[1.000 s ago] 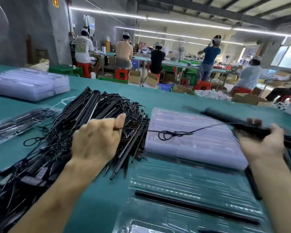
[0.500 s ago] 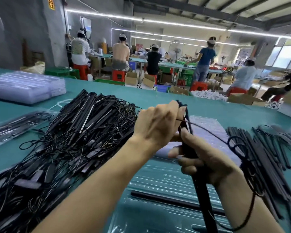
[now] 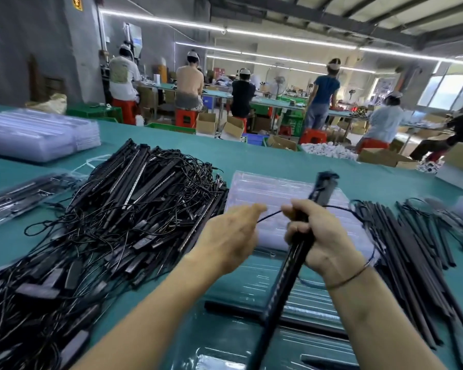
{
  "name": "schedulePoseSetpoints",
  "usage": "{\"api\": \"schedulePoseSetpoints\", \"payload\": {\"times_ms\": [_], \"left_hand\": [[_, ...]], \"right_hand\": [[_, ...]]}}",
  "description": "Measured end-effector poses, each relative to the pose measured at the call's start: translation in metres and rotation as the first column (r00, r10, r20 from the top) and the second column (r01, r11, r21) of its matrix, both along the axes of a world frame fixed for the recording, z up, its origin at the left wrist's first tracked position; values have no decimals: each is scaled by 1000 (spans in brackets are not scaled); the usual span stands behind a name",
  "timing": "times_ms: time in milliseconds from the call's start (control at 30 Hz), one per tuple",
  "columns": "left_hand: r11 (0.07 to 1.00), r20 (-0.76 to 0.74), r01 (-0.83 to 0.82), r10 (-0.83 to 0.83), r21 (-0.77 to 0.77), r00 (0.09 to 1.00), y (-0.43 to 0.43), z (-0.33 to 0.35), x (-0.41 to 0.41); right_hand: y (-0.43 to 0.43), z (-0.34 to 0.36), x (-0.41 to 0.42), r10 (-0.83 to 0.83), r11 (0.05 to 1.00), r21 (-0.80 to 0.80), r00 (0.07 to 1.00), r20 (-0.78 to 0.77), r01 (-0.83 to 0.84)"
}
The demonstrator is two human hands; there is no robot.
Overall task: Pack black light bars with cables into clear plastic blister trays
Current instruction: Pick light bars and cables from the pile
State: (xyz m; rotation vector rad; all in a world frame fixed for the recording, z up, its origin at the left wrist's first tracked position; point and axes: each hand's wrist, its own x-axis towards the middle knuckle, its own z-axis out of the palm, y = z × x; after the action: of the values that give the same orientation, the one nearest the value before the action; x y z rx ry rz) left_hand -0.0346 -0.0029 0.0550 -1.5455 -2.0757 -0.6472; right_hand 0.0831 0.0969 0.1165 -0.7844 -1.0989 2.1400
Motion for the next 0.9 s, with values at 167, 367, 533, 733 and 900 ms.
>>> {"api": "schedulePoseSetpoints", "payload": {"times_ms": [167, 367, 533, 733, 900], "left_hand": [[925, 36, -359, 366, -121, 930, -53, -38, -37], [859, 383, -504, 438, 88, 813, -69, -22, -68], [830, 126, -308, 282, 465, 951, -36, 42, -43], [893, -52, 12, 13, 450, 999, -4, 56, 6], [917, -135, -65, 127, 395, 983, -9, 31, -13]], "right_hand": [[53, 23, 28, -234, 968, -158, 932, -275, 197], [76, 18, 53, -149, 982, -161, 941, -303, 104], [22, 6, 30, 218, 969, 100, 972, 84, -226], [-31, 2, 6, 525, 816, 224, 845, 102, -534], [-22, 6, -1, 385, 893, 200, 914, 126, -403]]}}
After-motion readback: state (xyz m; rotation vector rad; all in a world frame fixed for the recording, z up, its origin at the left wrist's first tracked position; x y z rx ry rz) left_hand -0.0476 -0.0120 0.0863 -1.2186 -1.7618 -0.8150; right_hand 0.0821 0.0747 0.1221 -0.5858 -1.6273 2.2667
